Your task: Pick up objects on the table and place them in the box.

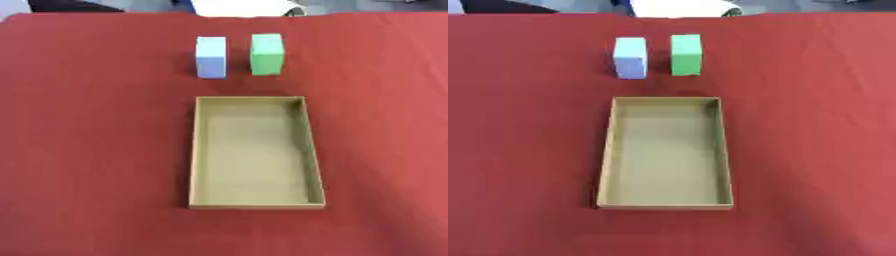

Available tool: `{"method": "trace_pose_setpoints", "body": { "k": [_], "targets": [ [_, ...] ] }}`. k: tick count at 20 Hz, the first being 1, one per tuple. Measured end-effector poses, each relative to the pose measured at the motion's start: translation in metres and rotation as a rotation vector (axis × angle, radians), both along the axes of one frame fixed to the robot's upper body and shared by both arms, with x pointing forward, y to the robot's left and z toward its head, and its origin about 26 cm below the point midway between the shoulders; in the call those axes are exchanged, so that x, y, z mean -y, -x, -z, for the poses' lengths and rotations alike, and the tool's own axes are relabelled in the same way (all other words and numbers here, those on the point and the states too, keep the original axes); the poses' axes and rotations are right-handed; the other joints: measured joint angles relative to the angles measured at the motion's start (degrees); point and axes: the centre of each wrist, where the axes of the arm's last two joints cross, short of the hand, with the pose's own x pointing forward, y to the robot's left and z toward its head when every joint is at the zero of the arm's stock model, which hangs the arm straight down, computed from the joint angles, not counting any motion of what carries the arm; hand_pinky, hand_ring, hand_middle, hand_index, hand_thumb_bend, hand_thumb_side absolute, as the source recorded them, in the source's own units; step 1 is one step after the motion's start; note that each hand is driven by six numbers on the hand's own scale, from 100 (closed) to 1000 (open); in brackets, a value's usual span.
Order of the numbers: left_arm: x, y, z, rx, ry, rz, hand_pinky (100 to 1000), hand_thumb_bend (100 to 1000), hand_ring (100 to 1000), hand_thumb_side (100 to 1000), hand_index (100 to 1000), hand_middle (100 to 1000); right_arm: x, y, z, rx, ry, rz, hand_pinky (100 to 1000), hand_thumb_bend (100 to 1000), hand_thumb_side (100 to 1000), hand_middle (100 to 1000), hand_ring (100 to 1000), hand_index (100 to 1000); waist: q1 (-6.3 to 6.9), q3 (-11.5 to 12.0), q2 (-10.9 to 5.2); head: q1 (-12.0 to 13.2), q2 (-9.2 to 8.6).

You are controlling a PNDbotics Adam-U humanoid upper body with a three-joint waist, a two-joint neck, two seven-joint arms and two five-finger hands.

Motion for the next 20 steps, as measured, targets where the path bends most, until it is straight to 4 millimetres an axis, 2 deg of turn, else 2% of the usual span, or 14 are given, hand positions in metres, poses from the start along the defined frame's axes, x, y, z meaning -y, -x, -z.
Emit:
{"method": "trace_pose_setpoints", "body": {
  "k": [8, 15, 20],
  "targets": [
    [0.0, 0.0, 0.0, -0.001, 0.002, -0.002, 735, 227, 692, 669, 784, 569, 0.003, -0.006, -0.013, 0.006, 0.075, 0.023, 746, 100, 1000, 580, 704, 856, -0.21, 0.06, 0.0, 0.03, 0.0],
    [0.0, 0.0, 0.0, -0.003, 0.001, -0.002, 735, 222, 691, 672, 784, 569, 0.02, -0.032, -0.049, 0.01, 0.275, 0.123, 767, 100, 1000, 603, 728, 868, -0.45, 0.46, 0.0, -0.14, 0.03],
    [0.0, 0.0, 0.0, -0.005, -0.001, -0.001, 735, 222, 690, 672, 784, 568, 0.034, -0.052, -0.067, -0.03, 0.438, 0.181, 789, 100, 1000, 640, 754, 881, -0.85, 0.86, 0.0, -0.47, 0.04]
  ]
}}
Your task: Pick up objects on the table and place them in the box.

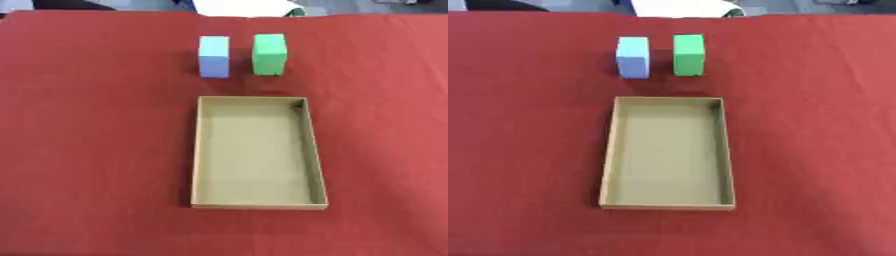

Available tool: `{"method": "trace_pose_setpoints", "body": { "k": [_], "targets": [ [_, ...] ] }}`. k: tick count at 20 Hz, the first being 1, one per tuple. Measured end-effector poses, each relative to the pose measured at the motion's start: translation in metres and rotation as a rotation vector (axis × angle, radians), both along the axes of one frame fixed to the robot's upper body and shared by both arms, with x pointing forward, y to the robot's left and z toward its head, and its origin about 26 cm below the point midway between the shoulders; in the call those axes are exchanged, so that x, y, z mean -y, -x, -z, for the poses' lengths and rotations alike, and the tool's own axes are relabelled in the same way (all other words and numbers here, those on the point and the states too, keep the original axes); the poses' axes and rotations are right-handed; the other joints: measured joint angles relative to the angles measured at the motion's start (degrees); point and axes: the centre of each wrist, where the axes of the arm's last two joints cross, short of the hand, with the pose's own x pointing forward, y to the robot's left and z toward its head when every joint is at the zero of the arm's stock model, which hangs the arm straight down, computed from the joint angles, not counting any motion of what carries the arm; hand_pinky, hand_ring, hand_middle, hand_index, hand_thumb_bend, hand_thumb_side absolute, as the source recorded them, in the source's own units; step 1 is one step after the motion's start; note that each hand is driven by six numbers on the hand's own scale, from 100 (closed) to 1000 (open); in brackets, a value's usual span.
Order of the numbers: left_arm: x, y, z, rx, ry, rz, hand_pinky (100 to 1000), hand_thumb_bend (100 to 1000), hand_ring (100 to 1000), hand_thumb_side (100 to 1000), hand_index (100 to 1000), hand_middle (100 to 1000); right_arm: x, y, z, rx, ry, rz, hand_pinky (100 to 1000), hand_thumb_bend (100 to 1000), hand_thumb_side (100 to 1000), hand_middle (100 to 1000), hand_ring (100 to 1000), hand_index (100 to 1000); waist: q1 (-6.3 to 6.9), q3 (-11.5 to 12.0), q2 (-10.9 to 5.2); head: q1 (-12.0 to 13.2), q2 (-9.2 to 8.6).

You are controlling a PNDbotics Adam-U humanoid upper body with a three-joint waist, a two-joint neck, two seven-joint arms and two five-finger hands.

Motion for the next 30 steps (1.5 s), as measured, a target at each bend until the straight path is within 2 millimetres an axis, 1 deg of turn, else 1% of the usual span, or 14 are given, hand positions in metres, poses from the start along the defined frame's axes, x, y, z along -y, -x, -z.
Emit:
{"method": "trace_pose_setpoints", "body": {
  "k": [2, 6, 7, 8, 11, 12, 17, 20, 24, 27, 30],
  "targets": [
    [0.0, 0.0, 0.0, -0.001, -0.002, 0.001, 735, 222, 690, 671, 784, 568, 0.004, -0.008, -0.006, -0.018, 0.058, 0.021, 795, 100, 1000, 659, 764, 887, -0.08, 0.21, 0.0, -0.18, 0.01],
    [0.001, 0.0, 0.0, -0.003, -0.004, 0.005, 735, 220, 690, 672, 784, 568, 0.014, -0.028, -0.014, -0.055, 0.149, 0.092, 813, 100, 1000, 748, 807, 906, -0.16, 0.35, 0.0, -0.23, 0.07],
    [0.001, 0.0, 0.0, -0.004, -0.004, 0.007, 735, 220, 690, 672, 784, 568, 0.018, -0.033, -0.015, -0.066, 0.17, 0.115, 813, 100, 1000, 748, 807, 906, -0.16, 0.39, -0.01, -0.23, 0.12],
    [0.001, 0.0, 0.0, -0.004, -0.005, 0.007, 735, 220, 690, 671, 784, 568, 0.022, -0.038, -0.016, -0.076, 0.191, 0.139, 819, 100, 1000, 781, 827, 917, -0.17, 0.43, -0.01, -0.23, 0.19],
    [0.0, 0.0, 0.0, -0.005, -0.013, 0.006, 735, 219, 690, 671, 784, 568, 0.034, -0.053, -0.017, -0.106, 0.246, 0.203, 829, 100, 1000, 815, 853, 929, -0.19, 0.45, -0.18, -0.23, 0.27],
    [0.0, 0.0, 0.0, -0.006, -0.013, 0.006, 735, 219, 690, 671, 784, 568, 0.037, -0.059, -0.017, -0.115, 0.261, 0.218, 834, 100, 1000, 831, 866, 935, -0.21, 0.44, -0.23, -0.22, 0.28],
    [0.0, 0.0, 0.001, -0.012, -0.016, 0.007, 735, 219, 690, 670, 784, 569, 0.048, -0.086, -0.012, -0.166, 0.343, 0.274, 846, 100, 1000, 856, 885, 945, -0.23, 0.28, -0.48, -0.17, 0.31],
    [-0.001, 0.001, 0.001, -0.015, -0.018, 0.006, 735, 218, 690, 670, 784, 569, 0.048, -0.101, -0.007, -0.195, 0.39, 0.289, 855, 100, 1000, 875, 901, 952, -0.13, 0.13, -0.72, -0.16, 0.32],
    [-0.002, 0.001, 0.001, -0.017, -0.024, 0.006, 735, 219, 690, 669, 784, 569, 0.042, -0.12, 0.007, -0.246, 0.465, 0.276, 861, 100, 1000, 883, 911, 960, -0.07, -0.05, -0.84, -0.16, 0.32],
    [-0.002, 0.001, 0.001, -0.018, -0.024, 0.007, 735, 218, 690, 670, 784, 569, 0.034, -0.13, 0.019, -0.29, 0.525, 0.232, 860, 100, 1000, 881, 911, 964, 0.04, -0.04, -0.84, -0.17, 0.32],
    [-0.002, 0.001, 0.001, -0.019, -0.025, 0.008, 735, 219, 689, 669, 783, 569, 0.026, -0.137, 0.026, -0.331, 0.563, 0.186, 859, 101, 1000, 876, 909, 963, 0.11, 0.01, -0.84, -0.17, 0.32]
  ]
}}
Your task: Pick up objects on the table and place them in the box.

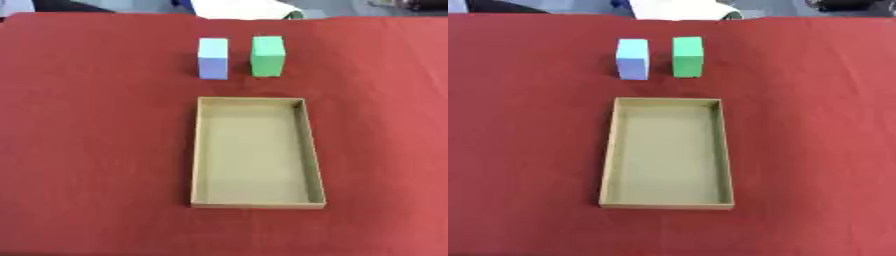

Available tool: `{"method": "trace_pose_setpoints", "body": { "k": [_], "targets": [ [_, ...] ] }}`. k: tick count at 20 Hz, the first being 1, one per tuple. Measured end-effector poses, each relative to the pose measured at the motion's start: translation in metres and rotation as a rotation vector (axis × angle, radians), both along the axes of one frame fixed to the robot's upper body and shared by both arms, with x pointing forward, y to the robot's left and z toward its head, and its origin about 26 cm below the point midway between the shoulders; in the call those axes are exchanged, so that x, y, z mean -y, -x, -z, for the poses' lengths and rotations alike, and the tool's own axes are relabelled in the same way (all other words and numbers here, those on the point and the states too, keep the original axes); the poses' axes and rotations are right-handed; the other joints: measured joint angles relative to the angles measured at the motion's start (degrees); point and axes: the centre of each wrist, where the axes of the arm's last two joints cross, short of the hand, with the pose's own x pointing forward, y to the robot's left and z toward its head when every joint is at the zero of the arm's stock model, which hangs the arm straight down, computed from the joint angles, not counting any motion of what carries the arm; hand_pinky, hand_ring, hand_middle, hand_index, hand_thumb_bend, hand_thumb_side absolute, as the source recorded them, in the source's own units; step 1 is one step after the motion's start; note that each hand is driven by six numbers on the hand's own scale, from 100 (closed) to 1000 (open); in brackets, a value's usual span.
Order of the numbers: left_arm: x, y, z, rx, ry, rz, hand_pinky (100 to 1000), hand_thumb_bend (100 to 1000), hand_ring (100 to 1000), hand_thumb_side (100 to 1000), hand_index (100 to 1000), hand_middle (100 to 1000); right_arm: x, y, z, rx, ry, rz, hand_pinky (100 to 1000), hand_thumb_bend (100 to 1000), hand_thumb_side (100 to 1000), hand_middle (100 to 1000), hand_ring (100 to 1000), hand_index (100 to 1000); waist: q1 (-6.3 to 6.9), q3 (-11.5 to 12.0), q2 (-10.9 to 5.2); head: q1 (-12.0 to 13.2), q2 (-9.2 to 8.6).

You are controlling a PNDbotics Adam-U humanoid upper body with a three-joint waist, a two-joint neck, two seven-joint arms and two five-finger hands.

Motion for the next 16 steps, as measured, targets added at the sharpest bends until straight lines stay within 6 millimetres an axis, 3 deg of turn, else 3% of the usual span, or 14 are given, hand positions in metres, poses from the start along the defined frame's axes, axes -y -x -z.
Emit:
{"method": "trace_pose_setpoints", "body": {
  "k": [12, 16],
  "targets": [
    [0.001, 0.0, 0.0, -0.002, -0.002, 0.005, 735, 218, 689, 669, 783, 569, -0.024, -0.013, 0.008, -0.164, 0.052, -0.075, 859, 127, 970, 861, 904, 949, -0.07, 0.21, 0.0, -0.03, 0.0],
    [0.001, 0.0, 0.0, -0.002, -0.002, 0.006, 735, 218, 688, 668, 783, 569, -0.036, -0.018, 0.01, -0.198, 0.044, -0.101, 854, 154, 849, 848, 899, 949, -0.05, 0.35, 0.0, -0.1, 0.0]
  ]
}}
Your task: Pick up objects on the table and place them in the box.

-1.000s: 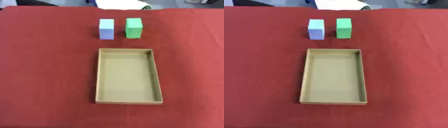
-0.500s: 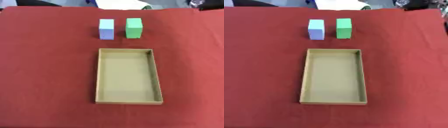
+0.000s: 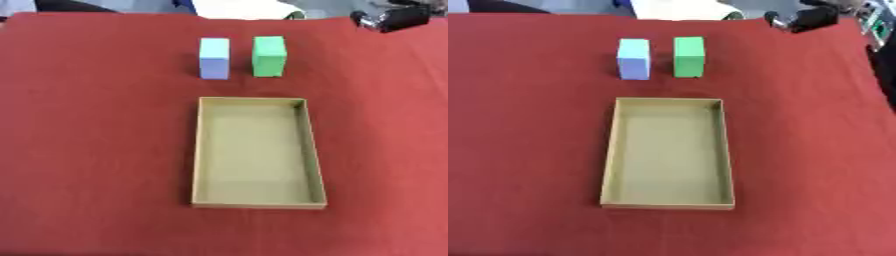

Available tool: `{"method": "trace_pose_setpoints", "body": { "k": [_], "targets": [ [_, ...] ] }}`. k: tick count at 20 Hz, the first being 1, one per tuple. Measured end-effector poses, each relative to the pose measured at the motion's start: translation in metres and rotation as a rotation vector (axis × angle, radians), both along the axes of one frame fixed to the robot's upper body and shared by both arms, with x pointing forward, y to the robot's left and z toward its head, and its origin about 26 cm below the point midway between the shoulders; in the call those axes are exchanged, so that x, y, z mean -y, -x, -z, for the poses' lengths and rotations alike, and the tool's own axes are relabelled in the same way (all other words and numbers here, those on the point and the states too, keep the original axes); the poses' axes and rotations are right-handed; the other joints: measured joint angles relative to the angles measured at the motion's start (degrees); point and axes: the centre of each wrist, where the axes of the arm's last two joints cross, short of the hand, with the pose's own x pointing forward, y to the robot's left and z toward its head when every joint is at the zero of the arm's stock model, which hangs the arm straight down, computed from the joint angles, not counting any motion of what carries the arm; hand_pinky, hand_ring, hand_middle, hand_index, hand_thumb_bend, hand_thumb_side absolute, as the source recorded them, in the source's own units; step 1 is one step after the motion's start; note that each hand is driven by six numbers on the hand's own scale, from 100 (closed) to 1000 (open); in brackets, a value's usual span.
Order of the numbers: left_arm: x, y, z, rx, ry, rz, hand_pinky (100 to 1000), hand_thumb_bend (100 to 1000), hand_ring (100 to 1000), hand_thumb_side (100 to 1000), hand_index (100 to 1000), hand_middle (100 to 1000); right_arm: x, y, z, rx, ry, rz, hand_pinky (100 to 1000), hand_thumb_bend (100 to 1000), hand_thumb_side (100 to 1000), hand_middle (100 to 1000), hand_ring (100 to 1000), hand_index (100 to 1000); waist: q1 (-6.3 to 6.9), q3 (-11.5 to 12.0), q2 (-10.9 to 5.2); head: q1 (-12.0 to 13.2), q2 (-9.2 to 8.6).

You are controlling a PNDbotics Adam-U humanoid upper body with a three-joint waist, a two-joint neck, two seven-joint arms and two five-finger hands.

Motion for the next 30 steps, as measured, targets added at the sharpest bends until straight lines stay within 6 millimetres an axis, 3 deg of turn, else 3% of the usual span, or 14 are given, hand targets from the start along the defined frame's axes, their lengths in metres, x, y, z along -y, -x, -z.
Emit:
{"method": "trace_pose_setpoints", "body": {
  "k": [5, 6, 7, 13, 20, 30],
  "targets": [
    [0.0, 0.0, 0.0, 0.0, 0.0, 0.004, 734, 215, 688, 666, 783, 569, -0.019, -0.007, 0.005, -0.063, -0.016, -0.046, 847, 173, 723, 827, 889, 948, -0.01, 0.33, 0.0, -0.32, 0.0],
    [0.0, 0.0, 0.0, 0.0, 0.0, 0.005, 734, 214, 688, 666, 783, 569, -0.023, -0.008, 0.005, -0.075, -0.02, -0.054, 846, 229, 763, 827, 889, 948, -0.01, 0.4, 0.0, -0.41, 0.0],
    [0.0, 0.0, 0.0, 0.0, 0.0, 0.005, 734, 208, 688, 665, 783, 569, -0.027, -0.009, 0.006, -0.088, -0.026, -0.062, 846, 200, 677, 830, 888, 947, -0.02, 0.54, 0.0, -0.46, 0.0],
    [0.001, -0.001, -0.001, 0.001, -0.002, 0.01, 734, 206, 687, 664, 783, 568, -0.046, -0.013, 0.007, -0.133, -0.032, -0.078, 854, 299, 581, 840, 892, 940, -0.22, 1.1, 0.0, -0.8, 0.0],
    [0.002, -0.001, -0.002, 0.001, -0.004, 0.018, 734, 200, 686, 665, 782, 568, -0.067, -0.016, 0.004, -0.112, -0.001, -0.065, 862, 383, 540, 844, 893, 948, -0.57, 1.82, 0.22, -1.39, 0.0],
    [0.003, -0.001, -0.003, 0.005, -0.005, 0.022, 733, 189, 684, 671, 782, 567, -0.077, -0.018, 0.004, -0.051, 0.037, -0.027, 865, 390, 532, 855, 897, 953, -1.22, 3.22, 1.63, -2.31, -0.47]
  ]
}}
